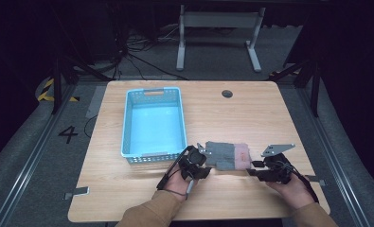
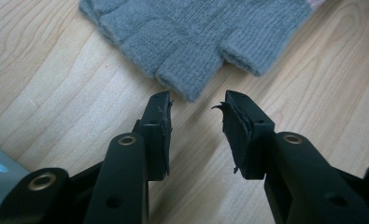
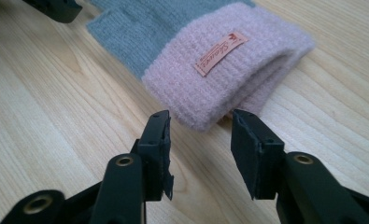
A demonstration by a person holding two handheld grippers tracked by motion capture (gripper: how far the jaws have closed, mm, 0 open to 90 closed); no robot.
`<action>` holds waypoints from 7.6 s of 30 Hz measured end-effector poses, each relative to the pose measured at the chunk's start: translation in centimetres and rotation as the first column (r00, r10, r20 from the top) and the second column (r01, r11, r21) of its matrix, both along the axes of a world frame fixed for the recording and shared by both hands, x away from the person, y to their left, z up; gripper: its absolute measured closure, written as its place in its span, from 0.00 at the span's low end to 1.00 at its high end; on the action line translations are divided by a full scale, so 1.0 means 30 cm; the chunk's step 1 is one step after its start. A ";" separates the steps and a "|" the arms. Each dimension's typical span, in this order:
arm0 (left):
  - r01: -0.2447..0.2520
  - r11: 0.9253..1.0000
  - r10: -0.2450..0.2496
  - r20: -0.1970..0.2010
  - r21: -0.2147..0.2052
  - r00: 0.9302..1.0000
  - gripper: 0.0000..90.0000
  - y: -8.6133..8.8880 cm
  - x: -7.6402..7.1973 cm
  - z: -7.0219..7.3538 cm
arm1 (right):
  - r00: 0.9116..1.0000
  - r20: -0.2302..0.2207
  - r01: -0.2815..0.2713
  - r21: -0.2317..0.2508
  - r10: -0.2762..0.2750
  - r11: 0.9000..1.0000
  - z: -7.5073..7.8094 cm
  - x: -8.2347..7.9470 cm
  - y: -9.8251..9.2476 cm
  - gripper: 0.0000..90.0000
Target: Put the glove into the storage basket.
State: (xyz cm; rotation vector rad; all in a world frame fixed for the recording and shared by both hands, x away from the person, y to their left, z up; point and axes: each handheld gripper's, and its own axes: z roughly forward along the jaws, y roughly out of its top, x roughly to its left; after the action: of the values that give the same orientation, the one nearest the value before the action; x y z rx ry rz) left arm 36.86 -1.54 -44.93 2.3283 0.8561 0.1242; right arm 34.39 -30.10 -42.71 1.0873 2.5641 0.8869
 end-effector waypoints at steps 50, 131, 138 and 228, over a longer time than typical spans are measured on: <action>0.032 0.998 -0.038 0.132 0.045 0.990 0.98 -0.057 -0.025 0.030 | 0.990 0.142 -0.008 -0.093 0.022 0.996 0.019 0.057 -0.003 0.95; 0.155 0.985 -0.159 0.048 0.075 0.986 0.00 -0.281 0.193 -0.003 | 0.992 0.036 0.111 0.227 -0.122 0.968 0.037 0.098 -0.212 0.46; 0.156 0.981 -0.163 0.052 0.113 0.985 0.00 -0.293 0.187 -0.006 | 0.992 0.036 0.111 0.216 -0.122 0.970 0.031 0.101 -0.213 0.46; 0.104 0.995 -0.103 0.109 -0.006 0.989 0.72 0.082 0.103 0.400 | 0.997 0.026 0.073 0.193 -0.080 0.978 0.006 0.180 -0.142 0.48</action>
State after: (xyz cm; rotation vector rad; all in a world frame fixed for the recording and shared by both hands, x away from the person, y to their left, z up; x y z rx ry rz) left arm 39.94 0.91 -32.93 2.3268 0.6797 0.1995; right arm 39.78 -34.35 -42.52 1.2030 2.4317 1.1418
